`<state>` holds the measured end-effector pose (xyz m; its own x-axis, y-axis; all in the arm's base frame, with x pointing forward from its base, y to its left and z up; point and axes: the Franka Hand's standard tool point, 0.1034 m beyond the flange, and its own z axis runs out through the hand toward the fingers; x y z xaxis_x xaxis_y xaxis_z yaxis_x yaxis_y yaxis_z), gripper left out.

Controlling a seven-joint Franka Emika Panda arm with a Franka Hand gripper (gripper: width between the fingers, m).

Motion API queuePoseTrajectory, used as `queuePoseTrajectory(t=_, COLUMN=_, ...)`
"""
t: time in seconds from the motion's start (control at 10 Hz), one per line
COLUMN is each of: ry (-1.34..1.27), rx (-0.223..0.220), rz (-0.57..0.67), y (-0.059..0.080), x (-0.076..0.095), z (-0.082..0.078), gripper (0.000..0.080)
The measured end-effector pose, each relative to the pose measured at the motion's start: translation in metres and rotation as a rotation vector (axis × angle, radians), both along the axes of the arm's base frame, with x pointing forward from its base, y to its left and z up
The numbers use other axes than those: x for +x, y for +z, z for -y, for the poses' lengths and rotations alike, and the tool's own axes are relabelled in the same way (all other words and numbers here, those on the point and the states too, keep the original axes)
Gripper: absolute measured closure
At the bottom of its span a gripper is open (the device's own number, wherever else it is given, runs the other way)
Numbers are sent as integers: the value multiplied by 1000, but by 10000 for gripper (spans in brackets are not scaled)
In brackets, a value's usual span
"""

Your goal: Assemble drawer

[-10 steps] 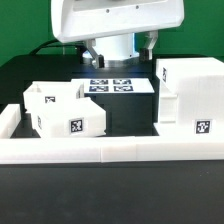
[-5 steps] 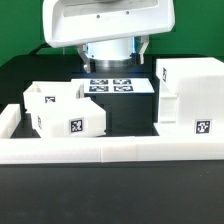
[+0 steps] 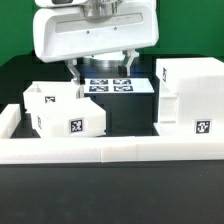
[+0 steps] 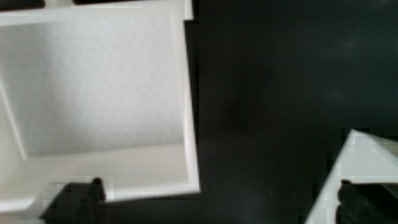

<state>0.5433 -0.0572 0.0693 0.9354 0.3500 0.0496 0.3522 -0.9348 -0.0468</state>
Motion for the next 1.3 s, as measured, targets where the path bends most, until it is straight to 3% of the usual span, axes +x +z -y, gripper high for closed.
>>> queuePoseTrajectory(t=0.3, ry=13, rx=-9, rz=-23, y=-37, x=-12, z=11, gripper=151)
queuePoseTrajectory(t=0.5, ry=16, rx=-13, rz=-34, y=-55, x=-18, z=11, gripper=151)
queuePoseTrajectory(t=0.9, ry=14, rx=-18, rz=-33, y=-63, x=-20, z=12, gripper=151)
queuePoseTrajectory(t=1.1, ry=14, rx=-18, rz=-33, y=-64, x=-20, z=12, gripper=389)
queuePoseTrajectory(t=1.2, ry=14, rx=-18, rz=-33, y=-64, x=-20, z=12, gripper=389)
queuePoseTrajectory(t=1.3, ry=14, rx=-18, rz=-33, y=-64, x=-20, z=12, gripper=571)
